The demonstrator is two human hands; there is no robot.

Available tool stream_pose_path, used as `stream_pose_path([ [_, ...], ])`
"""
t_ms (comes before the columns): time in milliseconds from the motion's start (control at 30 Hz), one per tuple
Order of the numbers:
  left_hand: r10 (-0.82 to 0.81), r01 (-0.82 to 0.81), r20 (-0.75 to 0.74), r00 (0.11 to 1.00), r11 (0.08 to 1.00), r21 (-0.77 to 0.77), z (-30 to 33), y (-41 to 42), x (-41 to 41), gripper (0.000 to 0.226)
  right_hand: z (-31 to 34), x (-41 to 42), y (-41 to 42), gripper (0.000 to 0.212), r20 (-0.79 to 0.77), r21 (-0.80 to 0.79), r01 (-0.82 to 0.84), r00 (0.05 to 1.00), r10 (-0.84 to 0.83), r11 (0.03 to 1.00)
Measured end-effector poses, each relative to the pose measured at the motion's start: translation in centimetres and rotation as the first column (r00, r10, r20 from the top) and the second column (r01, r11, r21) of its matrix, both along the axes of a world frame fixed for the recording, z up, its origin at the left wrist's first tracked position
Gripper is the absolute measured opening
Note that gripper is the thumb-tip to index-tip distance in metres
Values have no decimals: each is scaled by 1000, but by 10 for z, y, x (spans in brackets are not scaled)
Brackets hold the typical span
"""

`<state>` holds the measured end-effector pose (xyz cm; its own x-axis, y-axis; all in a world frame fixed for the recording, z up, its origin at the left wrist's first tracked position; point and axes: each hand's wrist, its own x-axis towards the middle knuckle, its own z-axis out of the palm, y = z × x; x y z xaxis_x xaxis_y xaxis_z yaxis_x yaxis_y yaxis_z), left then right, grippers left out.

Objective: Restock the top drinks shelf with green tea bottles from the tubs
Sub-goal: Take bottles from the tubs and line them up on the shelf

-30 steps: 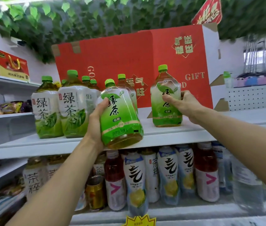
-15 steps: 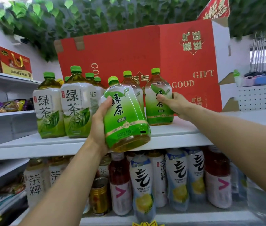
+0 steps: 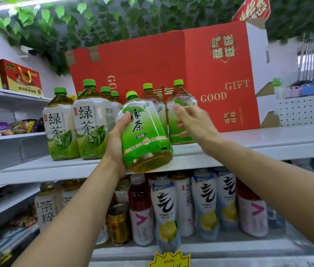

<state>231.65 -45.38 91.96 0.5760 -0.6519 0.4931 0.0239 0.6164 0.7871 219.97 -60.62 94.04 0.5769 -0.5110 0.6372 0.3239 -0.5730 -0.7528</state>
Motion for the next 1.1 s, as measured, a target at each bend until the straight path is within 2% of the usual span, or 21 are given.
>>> stream_pose_path([
  [67,49,-49,23,999,998,-26,-1,-3,-6,58,1,-6,29,90,-246,28,-207,947,207,978],
  [100,93,-90,49,994,995,-49,-2,-6,-9,65,1,-5,36,102,-326,32,-250,913,247,968],
  [133,148,-142,75,986,987,-78,-3,-10,-10,73,1,-3,40,105,-344,30,-265,903,259,964],
  [233,304,-285,136,943,948,-141,0,-24,-16,100,5,-12,33,83,-225,23,-246,943,245,969],
  [300,384,-361,247,890,923,-134,8,-35,-15,92,5,-27,19,74,-127,18,-238,963,238,971],
  [367,435,-431,333,837,898,-91,14,-46,-14,87,3,-44,3,78,-58,-12,-152,987,151,988],
  [433,557,-599,385,736,800,-11,14,-57,-8,73,-1,-59,-19,85,-19,-31,-62,998,62,998],
  [467,611,-690,399,683,719,79,12,-64,1,71,-3,-66,-32,88,-2,-15,-35,999,35,999],
  [500,626,-727,398,670,662,182,11,-70,9,76,-4,-75,-42,89,12,16,-23,1000,23,1000],
  [600,564,-651,325,759,665,366,15,-82,35,97,-9,-91,-76,85,24,131,-14,1000,11,991],
  [667,525,-596,282,803,701,392,18,-88,47,100,-9,-96,-97,90,9,170,5,1000,-6,985],
  [800,496,-582,304,813,703,410,14,-92,58,102,-3,-94,-124,102,-102,187,19,995,0,982],
  [867,474,-557,292,830,718,417,14,-91,61,102,1,-89,-131,91,-157,172,-8,987,35,985],
  [1033,470,-547,280,837,732,407,14,-90,65,96,9,-68,-142,37,-213,113,20,977,4,993],
  [1067,467,-543,278,840,737,403,14,-89,65,96,10,-63,-145,35,-223,99,49,975,-26,994],
  [1100,462,-536,273,844,743,400,14,-89,65,96,11,-58,-148,41,-233,92,85,970,-61,992],
])
